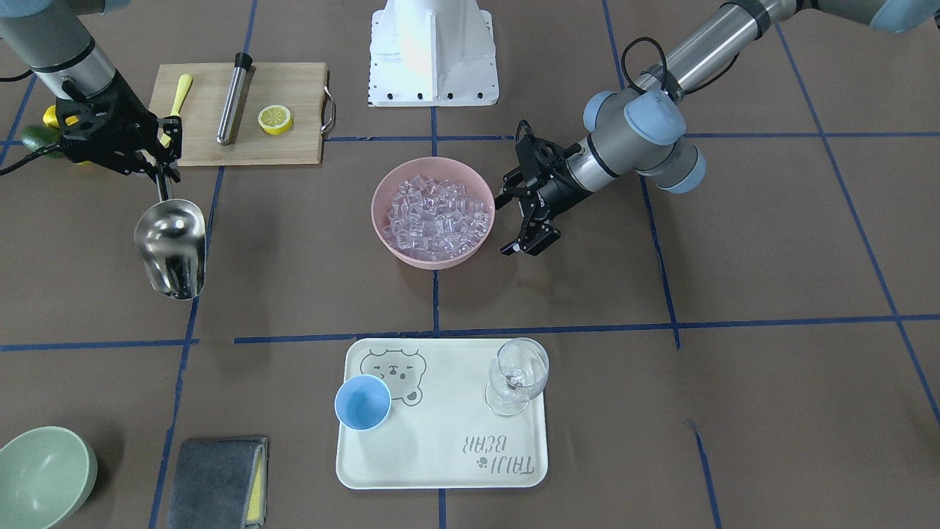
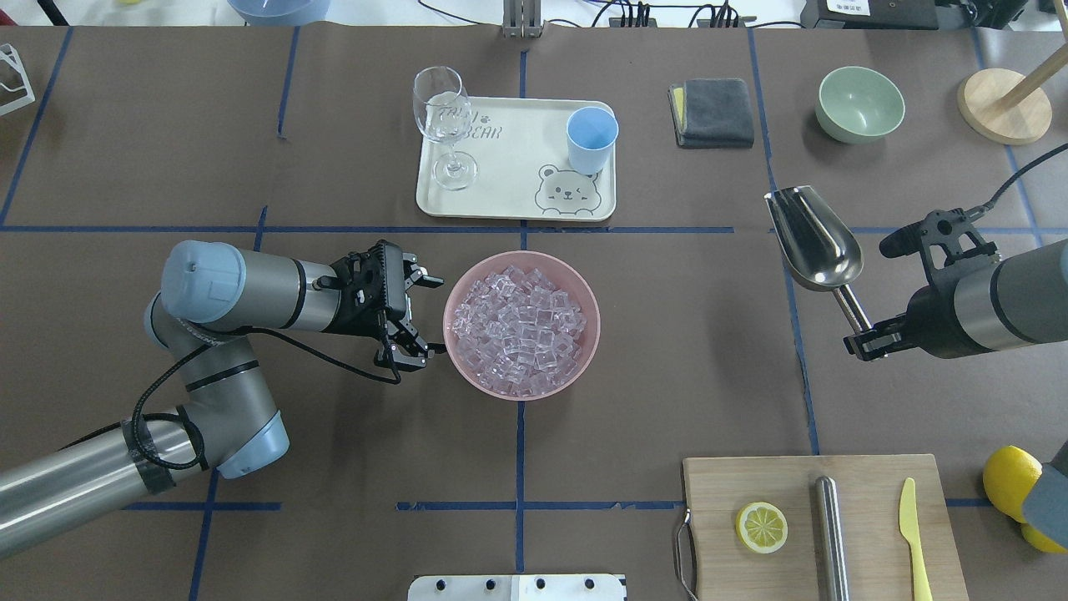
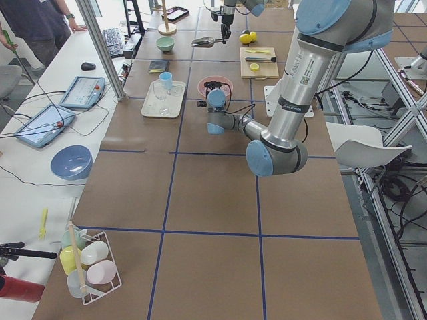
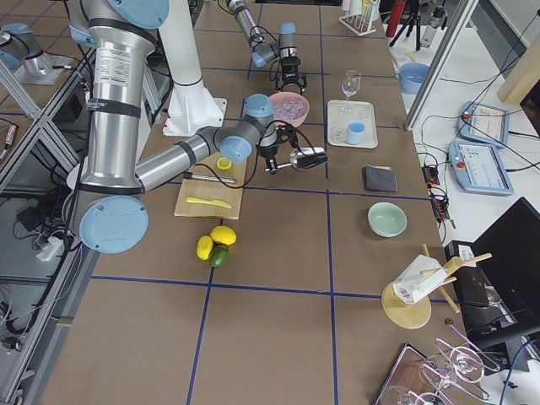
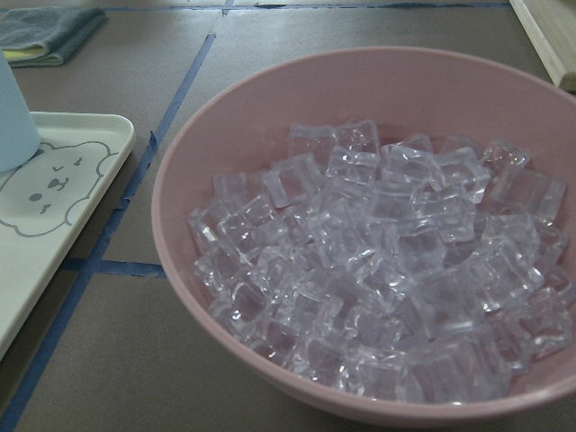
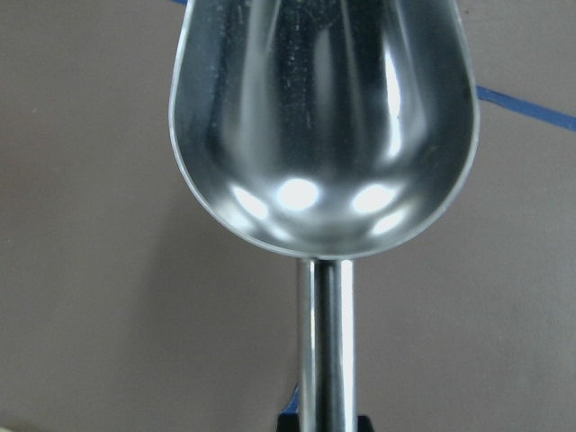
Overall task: Put ice in cup with scoop
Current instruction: 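Lift the scoop with the right gripper and carry it over the bowl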
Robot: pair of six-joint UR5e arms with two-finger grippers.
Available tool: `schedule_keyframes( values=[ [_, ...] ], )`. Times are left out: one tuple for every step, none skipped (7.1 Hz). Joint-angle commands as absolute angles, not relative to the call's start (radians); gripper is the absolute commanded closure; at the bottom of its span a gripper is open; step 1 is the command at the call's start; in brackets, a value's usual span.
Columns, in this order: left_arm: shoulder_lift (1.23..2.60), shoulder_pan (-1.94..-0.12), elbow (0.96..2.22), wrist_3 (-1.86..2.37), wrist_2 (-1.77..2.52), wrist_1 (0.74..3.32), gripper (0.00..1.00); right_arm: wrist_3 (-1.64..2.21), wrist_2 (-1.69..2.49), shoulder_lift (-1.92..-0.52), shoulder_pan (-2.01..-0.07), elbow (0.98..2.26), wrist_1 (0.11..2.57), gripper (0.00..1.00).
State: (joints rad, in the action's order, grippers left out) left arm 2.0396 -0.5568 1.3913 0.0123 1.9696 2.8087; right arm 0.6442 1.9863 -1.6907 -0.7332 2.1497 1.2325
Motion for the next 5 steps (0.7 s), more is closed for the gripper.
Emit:
schedule_keyframes(
  values=[
    [2.039,-0.557,1.391,0.012,1.970,2.809,0.00,0.380,1.985,-1.675,-0.733,2.245,1.408,1.00],
    [2.040,-0.557,1.391,0.012,1.970,2.809,0.00,0.368,1.990,-1.590,-0.736,2.297,1.590,1.00],
    [2.040,-0.557,1.391,0.012,1.970,2.809,0.00,0.370,1.985,-1.421,-0.736,2.309,1.847,1.00],
    [2.040,-0.557,1.391,0.012,1.970,2.809,0.00,0.371,1.973,-1.188,-0.707,2.309,2.198,1.00],
    [2.039,-0.557,1.391,0.012,1.970,2.809,0.00,0.370,1.882,-1.005,-0.640,2.301,2.455,1.00]
  ],
)
